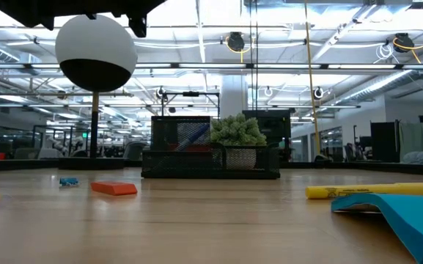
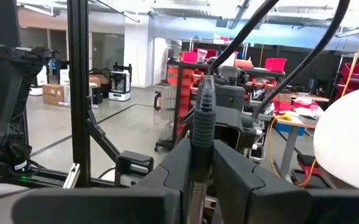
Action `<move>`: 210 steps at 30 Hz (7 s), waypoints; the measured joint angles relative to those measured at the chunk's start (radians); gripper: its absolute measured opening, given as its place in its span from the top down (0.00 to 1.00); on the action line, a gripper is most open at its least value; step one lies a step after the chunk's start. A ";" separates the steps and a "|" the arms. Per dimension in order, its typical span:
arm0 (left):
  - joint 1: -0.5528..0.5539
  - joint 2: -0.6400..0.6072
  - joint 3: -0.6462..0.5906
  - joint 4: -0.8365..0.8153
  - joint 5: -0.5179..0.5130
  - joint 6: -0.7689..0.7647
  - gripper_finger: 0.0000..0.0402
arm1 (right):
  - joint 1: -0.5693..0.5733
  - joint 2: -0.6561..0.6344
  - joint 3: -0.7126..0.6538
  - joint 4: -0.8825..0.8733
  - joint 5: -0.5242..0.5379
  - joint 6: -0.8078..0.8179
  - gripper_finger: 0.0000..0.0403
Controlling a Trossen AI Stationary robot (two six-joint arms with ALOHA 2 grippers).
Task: Pick and place office supplies into organizer
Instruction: Put the black pen into the desk organizer
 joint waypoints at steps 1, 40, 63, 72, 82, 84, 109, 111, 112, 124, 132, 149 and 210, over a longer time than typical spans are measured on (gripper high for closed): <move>0.000 0.000 0.000 0.000 0.002 0.000 0.87 | 0.000 -0.007 0.000 -0.026 0.014 0.000 0.85; 0.001 -0.005 0.000 0.028 0.094 -0.486 0.91 | 0.206 -0.113 0.000 -0.420 0.518 -1.152 0.73; 0.000 -0.004 0.000 -0.068 0.208 -0.986 0.91 | 0.289 0.069 -0.001 -0.116 0.829 -1.810 0.74; 0.000 -0.004 0.000 -0.059 0.208 -1.037 0.91 | 0.304 0.069 -0.001 -0.117 0.822 -1.867 0.76; 0.000 -0.004 0.000 -0.042 0.208 -1.038 0.91 | 0.295 0.069 -0.001 -0.089 0.734 -1.892 0.76; 0.000 -0.004 0.000 -0.043 0.208 -1.037 0.91 | 0.287 0.069 -0.001 -0.096 0.717 -1.893 0.76; 0.015 -0.003 0.000 -0.027 0.220 -1.038 0.91 | 0.184 0.178 0.000 0.067 0.582 -1.947 0.78; 0.017 0.000 0.000 -0.030 0.223 -1.036 0.91 | 0.181 0.210 0.000 0.127 0.587 -1.968 0.78; 0.016 0.001 0.000 -0.030 0.223 -1.036 0.91 | 0.178 0.222 0.000 0.154 0.586 -1.979 0.78; 0.016 0.001 0.000 -0.047 0.245 -1.016 0.91 | 0.177 0.237 0.000 0.218 0.594 -1.986 0.92; 0.016 0.001 0.000 -0.049 0.240 -1.016 0.91 | 0.178 0.237 0.000 0.213 0.649 -1.966 0.95; 0.014 -0.001 0.000 -0.042 0.258 -0.946 0.49 | 0.186 0.236 -0.002 0.227 0.703 -1.928 0.95; 0.008 -0.294 0.000 -0.281 -0.147 -0.032 0.39 | -0.099 0.109 -0.478 0.699 0.218 -0.097 0.95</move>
